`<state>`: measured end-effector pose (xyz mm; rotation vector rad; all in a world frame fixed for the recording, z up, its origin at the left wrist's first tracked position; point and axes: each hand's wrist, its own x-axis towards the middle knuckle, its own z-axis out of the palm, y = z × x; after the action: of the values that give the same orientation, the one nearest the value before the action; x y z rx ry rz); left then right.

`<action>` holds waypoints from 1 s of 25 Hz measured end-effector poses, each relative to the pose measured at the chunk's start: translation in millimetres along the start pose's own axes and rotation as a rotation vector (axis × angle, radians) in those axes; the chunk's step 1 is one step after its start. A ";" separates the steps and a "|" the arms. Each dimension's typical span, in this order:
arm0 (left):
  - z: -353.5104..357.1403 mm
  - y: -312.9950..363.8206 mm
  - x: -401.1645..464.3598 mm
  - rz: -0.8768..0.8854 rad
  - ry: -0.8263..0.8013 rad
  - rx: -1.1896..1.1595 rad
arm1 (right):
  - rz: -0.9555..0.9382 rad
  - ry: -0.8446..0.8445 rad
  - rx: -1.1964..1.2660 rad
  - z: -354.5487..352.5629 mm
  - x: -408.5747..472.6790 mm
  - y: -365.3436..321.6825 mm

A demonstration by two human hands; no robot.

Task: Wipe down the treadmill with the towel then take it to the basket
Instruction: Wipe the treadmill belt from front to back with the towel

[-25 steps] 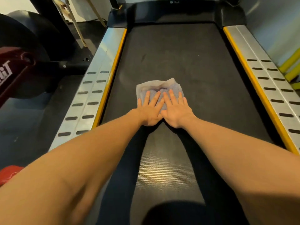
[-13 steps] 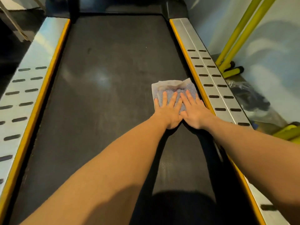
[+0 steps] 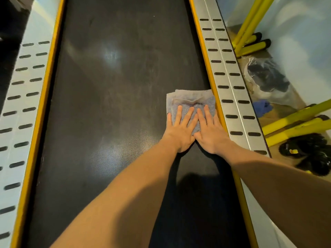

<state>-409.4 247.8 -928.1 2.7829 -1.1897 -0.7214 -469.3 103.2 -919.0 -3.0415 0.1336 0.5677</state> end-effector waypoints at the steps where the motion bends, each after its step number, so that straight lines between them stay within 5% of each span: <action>1: 2.4 4.7 -6.0 -0.008 -0.004 0.007 | 0.004 0.008 0.012 4.5 -4.9 1.0; 7: 4.7 25.7 -28.1 -0.076 -0.113 -0.009 | -0.070 -0.097 0.020 24.4 -15.3 10.4; 15: 18.8 27.0 -44.3 0.001 -0.036 0.072 | -0.014 -0.125 0.027 39.2 -29.7 7.5; 25: 75.4 84.5 -145.2 0.040 -0.015 0.034 | 0.041 -0.131 -0.026 78.4 -154.5 -18.0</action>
<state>-585.8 299.8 -919.5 2.7772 -1.2676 -0.7266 -639.2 137.7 -935.7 -3.0210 0.1852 0.7747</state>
